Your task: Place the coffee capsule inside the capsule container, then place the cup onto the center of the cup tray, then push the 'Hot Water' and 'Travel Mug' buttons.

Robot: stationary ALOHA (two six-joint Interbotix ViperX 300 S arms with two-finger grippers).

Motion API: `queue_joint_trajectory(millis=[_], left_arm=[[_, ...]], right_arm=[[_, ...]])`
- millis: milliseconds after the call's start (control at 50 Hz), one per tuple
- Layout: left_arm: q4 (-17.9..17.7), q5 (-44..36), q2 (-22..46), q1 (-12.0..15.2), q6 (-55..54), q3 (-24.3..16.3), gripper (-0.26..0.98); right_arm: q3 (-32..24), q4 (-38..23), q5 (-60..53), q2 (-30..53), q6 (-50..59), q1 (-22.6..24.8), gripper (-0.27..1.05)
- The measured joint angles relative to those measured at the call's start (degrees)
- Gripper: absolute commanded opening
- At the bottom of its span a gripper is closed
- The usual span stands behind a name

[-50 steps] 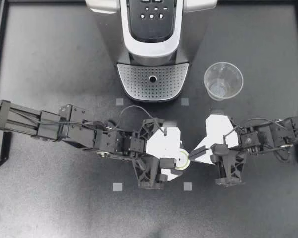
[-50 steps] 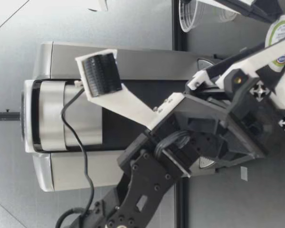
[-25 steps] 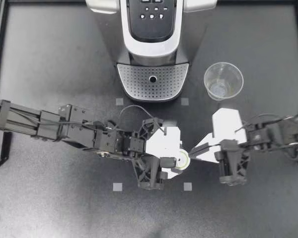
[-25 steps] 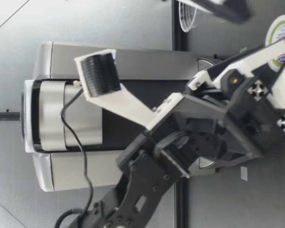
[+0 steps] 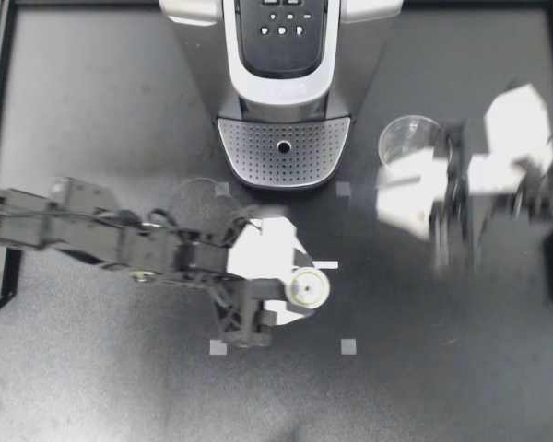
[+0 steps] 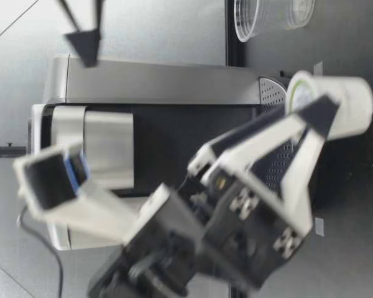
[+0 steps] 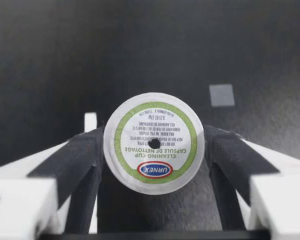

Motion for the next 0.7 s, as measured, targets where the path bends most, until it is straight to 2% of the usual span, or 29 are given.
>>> queue_joint_trajectory(millis=[120, 300, 700], left_arm=[[-0.18, -2.55, -2.99, 0.00, 0.00, 2.64, 0.51], [-0.18, -6.15, -5.19, 0.00, -0.09, 5.10, 0.51], [-0.18, -7.21, -5.27, 0.00, -0.09, 5.54, 0.51]], right_arm=[[-0.35, 0.26, -2.90, 1.05, -0.09, -2.55, 0.10], [-3.96, 0.18, -3.43, 5.98, -0.35, -2.90, 0.10], [-9.84, 0.18, -4.83, 13.01, -0.53, -2.90, 0.10]])
